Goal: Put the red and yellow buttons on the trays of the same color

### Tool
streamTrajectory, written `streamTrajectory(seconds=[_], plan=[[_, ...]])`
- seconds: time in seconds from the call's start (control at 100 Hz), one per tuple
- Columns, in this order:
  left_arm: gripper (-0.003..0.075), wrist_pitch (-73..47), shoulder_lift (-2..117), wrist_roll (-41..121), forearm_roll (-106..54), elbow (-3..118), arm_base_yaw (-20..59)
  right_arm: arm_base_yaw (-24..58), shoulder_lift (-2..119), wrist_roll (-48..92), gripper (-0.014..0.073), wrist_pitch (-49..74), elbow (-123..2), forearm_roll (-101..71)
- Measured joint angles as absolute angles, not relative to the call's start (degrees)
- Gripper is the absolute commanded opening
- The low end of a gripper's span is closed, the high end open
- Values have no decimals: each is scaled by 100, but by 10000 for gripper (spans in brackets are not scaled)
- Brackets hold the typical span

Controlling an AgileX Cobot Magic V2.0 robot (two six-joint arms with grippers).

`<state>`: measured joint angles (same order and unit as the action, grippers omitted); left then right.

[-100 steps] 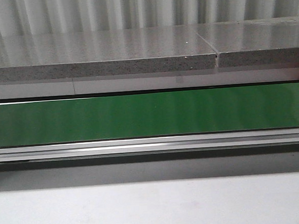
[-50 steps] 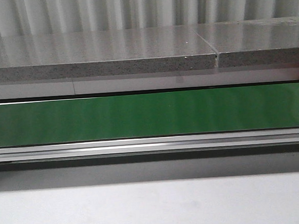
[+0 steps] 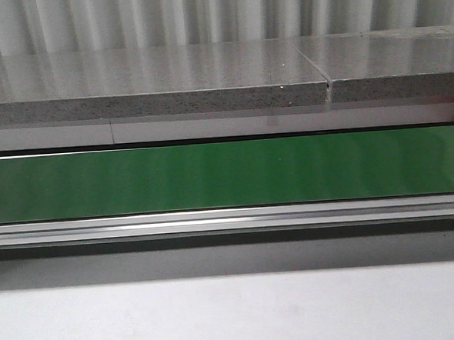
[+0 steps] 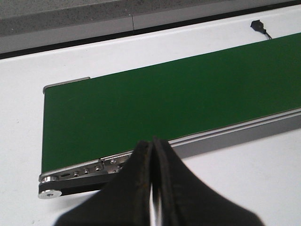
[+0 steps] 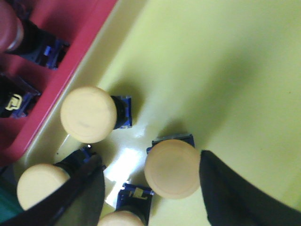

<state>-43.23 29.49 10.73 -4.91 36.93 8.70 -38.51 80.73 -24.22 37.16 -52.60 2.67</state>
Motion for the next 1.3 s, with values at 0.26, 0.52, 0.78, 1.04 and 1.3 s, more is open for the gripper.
streamTrajectory(seconds=[0.26, 0.52, 0.78, 1.04, 1.3], plan=[[-21, -4323, 2949, 1073, -491, 3693, 870, -3236, 7151, -2422, 320, 3856, -5260, 456], [-21, -4323, 2949, 1073, -491, 3693, 870, -1893, 6597, -2401, -115, 3982, -5247, 642], [-21, -4323, 2949, 1073, -491, 3693, 870, -580, 6370, -2102, -115, 4005, -5237, 661], [-21, -4323, 2949, 1073, -491, 3693, 870, 490, 6218, -1716, -115, 4005, -5237, 665], [-21, -4323, 2949, 1073, -491, 3693, 870, 1091, 5926, -1668, -115, 3827, -5192, 665]])
